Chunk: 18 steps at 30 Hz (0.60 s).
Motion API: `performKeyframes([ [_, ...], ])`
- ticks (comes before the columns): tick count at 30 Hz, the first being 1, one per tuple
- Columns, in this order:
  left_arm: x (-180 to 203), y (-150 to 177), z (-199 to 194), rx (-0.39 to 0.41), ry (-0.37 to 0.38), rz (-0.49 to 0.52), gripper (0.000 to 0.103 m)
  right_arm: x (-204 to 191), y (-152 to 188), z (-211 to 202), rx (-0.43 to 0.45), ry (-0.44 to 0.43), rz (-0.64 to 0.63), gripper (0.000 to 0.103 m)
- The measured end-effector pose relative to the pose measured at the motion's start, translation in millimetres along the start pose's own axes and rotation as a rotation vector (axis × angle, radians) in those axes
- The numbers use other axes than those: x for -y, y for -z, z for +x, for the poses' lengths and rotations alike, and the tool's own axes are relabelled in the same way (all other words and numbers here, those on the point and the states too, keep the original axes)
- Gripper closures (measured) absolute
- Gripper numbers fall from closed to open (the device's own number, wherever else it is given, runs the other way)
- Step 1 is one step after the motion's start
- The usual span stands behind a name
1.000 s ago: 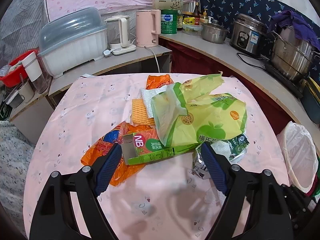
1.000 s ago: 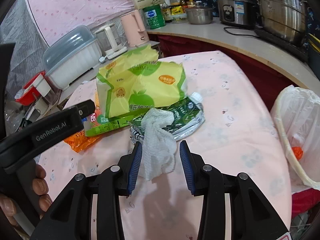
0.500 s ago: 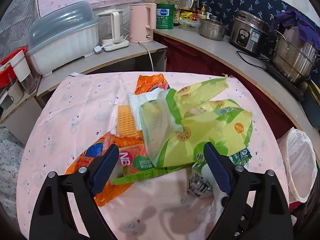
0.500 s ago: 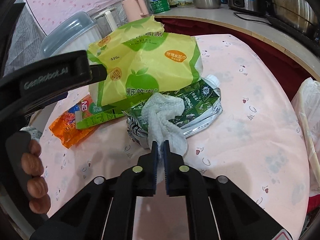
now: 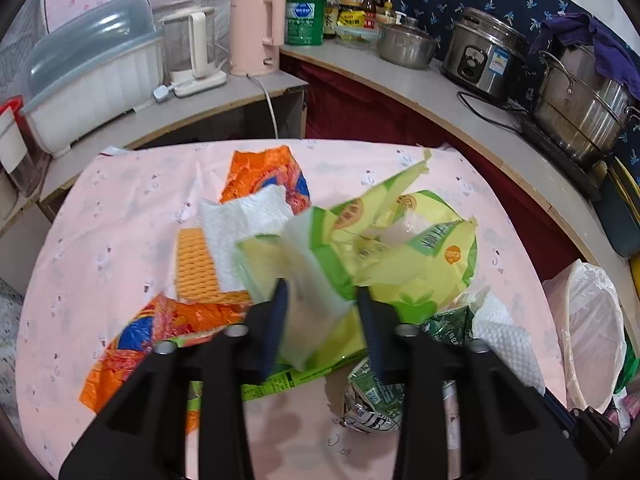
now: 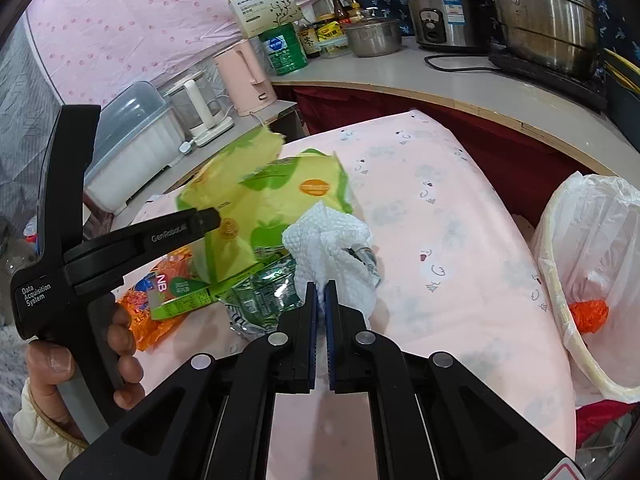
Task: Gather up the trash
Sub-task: 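Lift the white tissue toward the bin with the right gripper while the left grasps the yellow-green package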
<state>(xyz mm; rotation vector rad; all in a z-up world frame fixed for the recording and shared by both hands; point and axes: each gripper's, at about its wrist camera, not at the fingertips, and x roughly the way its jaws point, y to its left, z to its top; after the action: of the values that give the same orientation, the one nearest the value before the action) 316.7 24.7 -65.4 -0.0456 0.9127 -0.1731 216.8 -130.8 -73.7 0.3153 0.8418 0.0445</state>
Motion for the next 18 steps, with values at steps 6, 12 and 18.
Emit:
performKeyframes([
  [6, 4.4, 3.0, -2.5, 0.01, 0.008, 0.001, 0.094, 9.8, -0.3, -1.3, 0.006, 0.014, 0.02, 0.099],
  [12, 13.9, 3.5, -19.3, 0.036, 0.017, 0.008, 0.095, 17.1, -6.4, -15.8, 0.049, 0.026, 0.029, 0.099],
  [18, 32.0, 6.5, -41.8, 0.065, 0.027, 0.03, 0.095, 27.2, -12.3, -37.3, 0.097, 0.038, 0.046, 0.099],
])
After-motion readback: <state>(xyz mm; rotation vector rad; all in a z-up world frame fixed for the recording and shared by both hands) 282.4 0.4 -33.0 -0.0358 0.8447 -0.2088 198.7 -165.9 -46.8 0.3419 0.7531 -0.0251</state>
